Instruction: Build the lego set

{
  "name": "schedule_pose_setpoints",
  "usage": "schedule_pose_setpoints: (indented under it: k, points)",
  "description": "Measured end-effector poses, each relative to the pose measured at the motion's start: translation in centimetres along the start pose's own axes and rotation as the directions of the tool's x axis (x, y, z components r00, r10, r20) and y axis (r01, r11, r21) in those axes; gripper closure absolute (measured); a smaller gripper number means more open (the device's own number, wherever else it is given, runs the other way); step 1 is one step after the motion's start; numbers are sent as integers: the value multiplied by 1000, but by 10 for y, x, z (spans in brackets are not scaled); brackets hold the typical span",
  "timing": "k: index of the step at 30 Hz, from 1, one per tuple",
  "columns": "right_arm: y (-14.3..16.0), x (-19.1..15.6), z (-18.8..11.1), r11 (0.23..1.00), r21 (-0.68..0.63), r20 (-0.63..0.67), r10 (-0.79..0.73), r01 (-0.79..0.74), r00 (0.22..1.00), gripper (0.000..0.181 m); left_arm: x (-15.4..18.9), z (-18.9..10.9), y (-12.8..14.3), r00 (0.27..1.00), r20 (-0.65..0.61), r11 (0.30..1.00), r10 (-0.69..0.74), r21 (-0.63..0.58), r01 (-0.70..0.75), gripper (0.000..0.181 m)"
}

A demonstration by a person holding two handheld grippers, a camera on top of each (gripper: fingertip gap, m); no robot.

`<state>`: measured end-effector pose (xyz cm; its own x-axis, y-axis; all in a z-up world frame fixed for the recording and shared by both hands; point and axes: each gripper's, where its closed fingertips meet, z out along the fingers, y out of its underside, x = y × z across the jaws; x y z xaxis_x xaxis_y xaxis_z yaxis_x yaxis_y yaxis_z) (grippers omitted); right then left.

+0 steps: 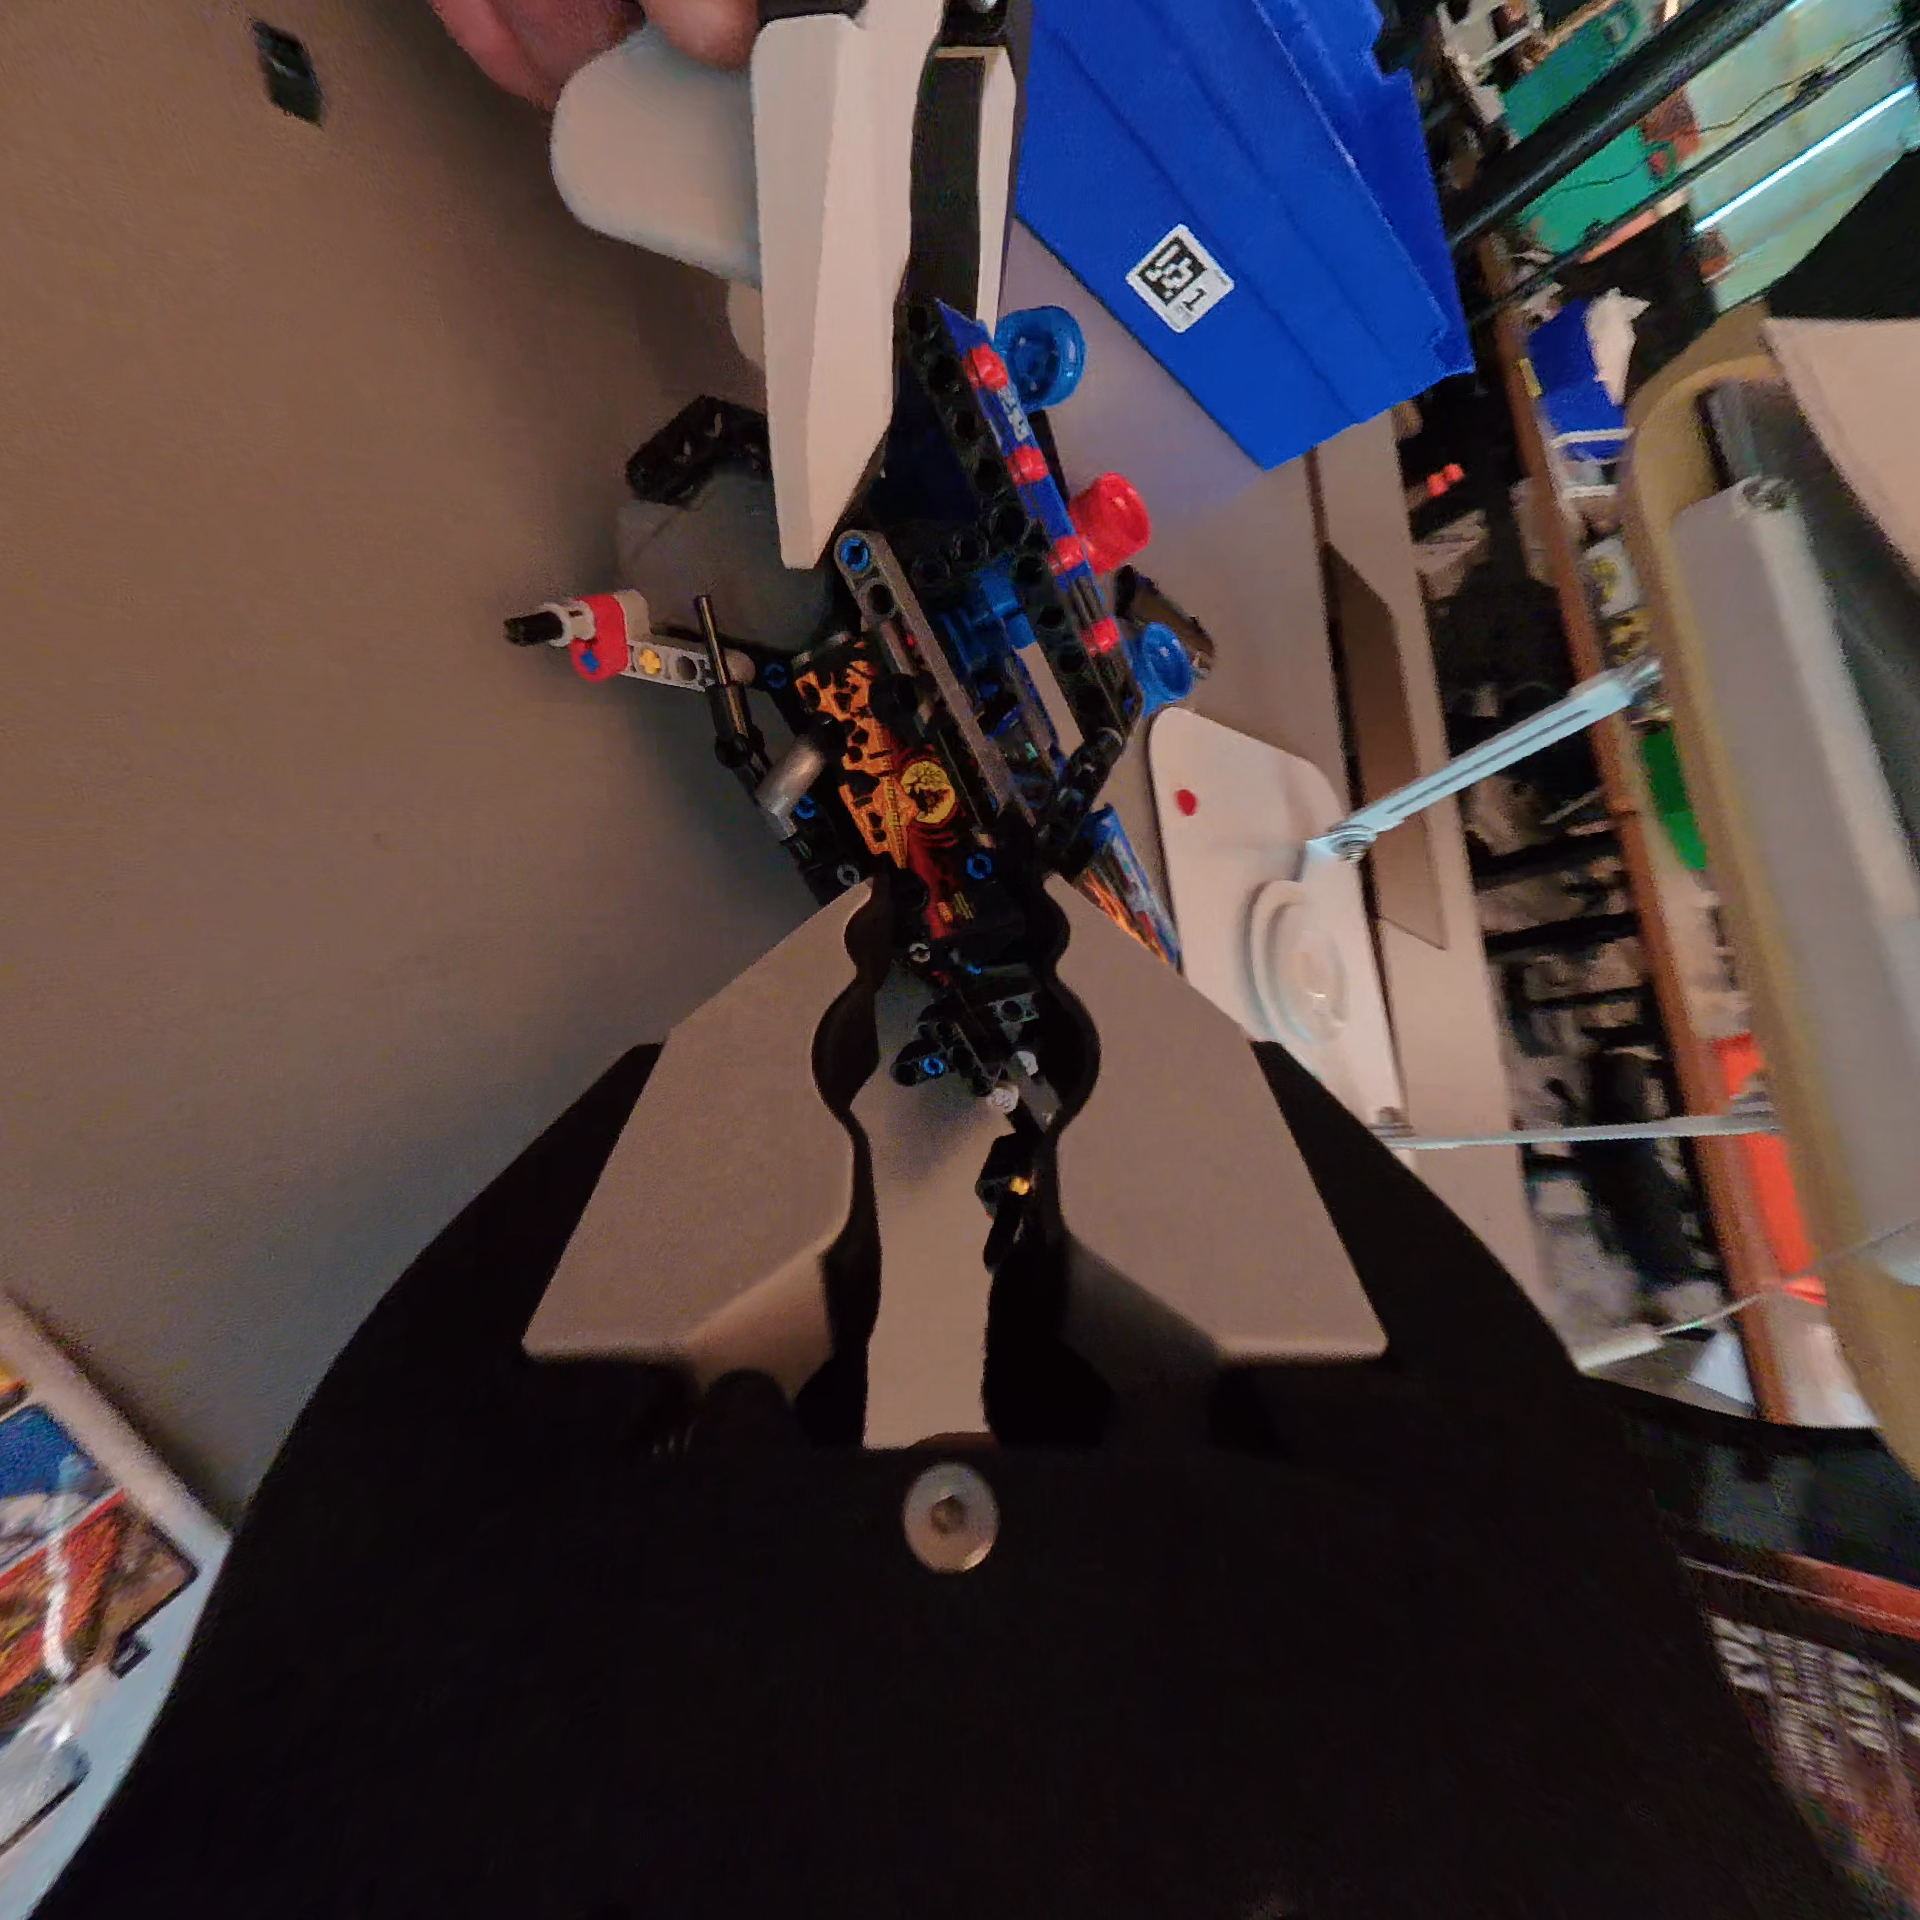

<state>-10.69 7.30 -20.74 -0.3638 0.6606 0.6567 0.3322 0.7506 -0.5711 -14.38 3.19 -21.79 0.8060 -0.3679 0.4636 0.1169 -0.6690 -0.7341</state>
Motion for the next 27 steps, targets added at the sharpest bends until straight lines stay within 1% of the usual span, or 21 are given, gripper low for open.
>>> schedule_pose_setpoints:
  k: [2, 4, 7, 10, 16, 20, 24, 25, 27]
  points:
    - [3, -2, -3, 998, 18, 50, 57, -58, 997, 154, 1, 1, 0, 1000, 18, 1000, 17, 5, -18, 127]
    - [4, -3, -6, 995, 31, 82, 90, -93, 993, 157, 3, 3, 1, 999, 29, 999, 34, 12, -34, 127]
    - [7, -3, -8, 993, 20, 106, 116, -119, 988, 160, 4, 6, 1, 995, 62, 997, 74, 15, -75, 127]
    - [10, -7, -10, 987, 17, 152, 157, -162, 976, 160, 6, 8, 2, 986, 109, 991, 130, 14, -132, 127]
    - [16, -12, -10, 980, 0, 197, 196, -200, 961, 163, 9, 12, 5, 948, 216, 971, 234, -5, -238, 126]
    - [17, -14, -15, 969, 2, 238, 238, -246, 941, 162, 17, 13, 10, 943, 210, 965, 258, -6, -262, 126]
    - [20, -13, -18, 951, -21, 265, 303, -309, 915, 162, 22, 4, 13, 927, 188, 946, 325, -49, -322, 122]
    - [21, -13, -20, 946, -31, 271, 319, -323, 908, 162, 23, 1, 13, 930, 168, 945, 328, -66, -321, 119]
    - [23, -13, -22, 932, -53, 285, 357, -358, 890, 161, 21, -3, 5, 927, 161, 941, 339, -62, -333, 111]
